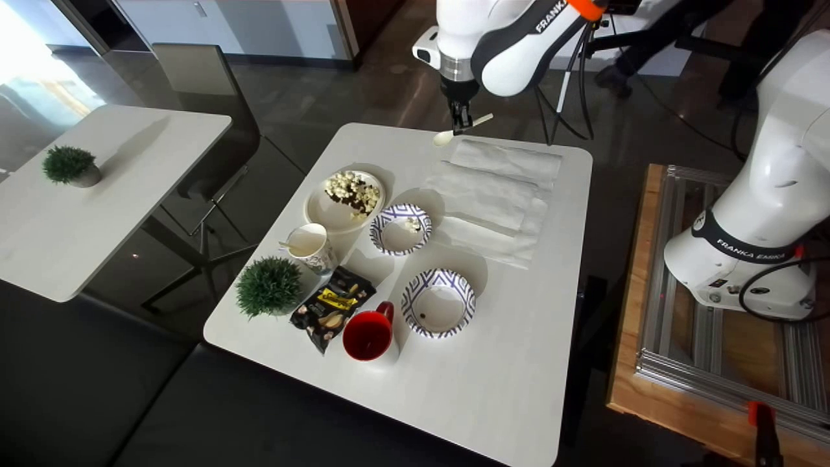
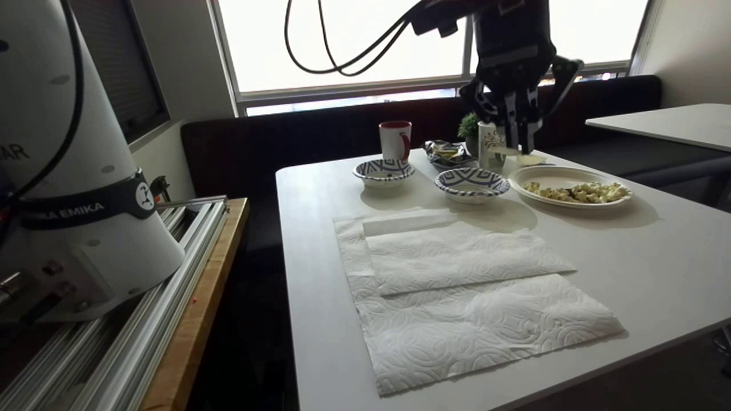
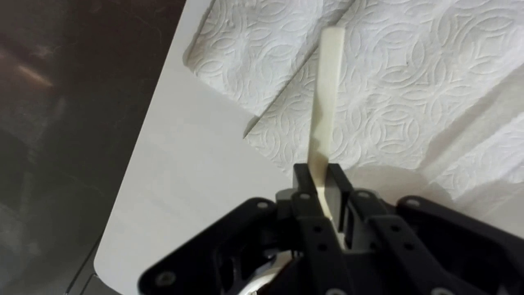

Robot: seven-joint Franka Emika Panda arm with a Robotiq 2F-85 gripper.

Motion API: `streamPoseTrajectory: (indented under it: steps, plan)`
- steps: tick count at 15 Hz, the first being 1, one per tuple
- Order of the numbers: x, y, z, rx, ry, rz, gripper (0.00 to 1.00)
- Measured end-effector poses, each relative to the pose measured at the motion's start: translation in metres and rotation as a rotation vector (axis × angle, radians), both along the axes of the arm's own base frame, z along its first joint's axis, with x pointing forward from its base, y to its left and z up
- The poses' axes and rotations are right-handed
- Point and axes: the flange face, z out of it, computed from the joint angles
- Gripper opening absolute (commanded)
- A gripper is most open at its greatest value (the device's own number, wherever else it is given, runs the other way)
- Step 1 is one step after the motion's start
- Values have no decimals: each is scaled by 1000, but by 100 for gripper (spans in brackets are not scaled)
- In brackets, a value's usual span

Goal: Transfer a spoonful of contents from the white plate to the right bowl

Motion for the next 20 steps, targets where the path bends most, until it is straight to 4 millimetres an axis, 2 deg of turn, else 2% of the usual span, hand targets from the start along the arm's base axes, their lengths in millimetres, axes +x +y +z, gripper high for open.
streamPoseTrajectory:
  steps: [4,7,10,11,14,16,17,20]
  plan:
    - [15,11,59,-8,60,81,4]
    - [28,14,75,-22,91,147,4]
    - [46,8,70,-39,119,214,4]
    - [52,6,66,-34,127,228,13]
    - [72,4,50,-8,121,231,13]
    - [77,5,46,-8,122,232,13]
    - [78,5,47,-8,120,232,3]
    - [80,5,47,-9,114,223,3]
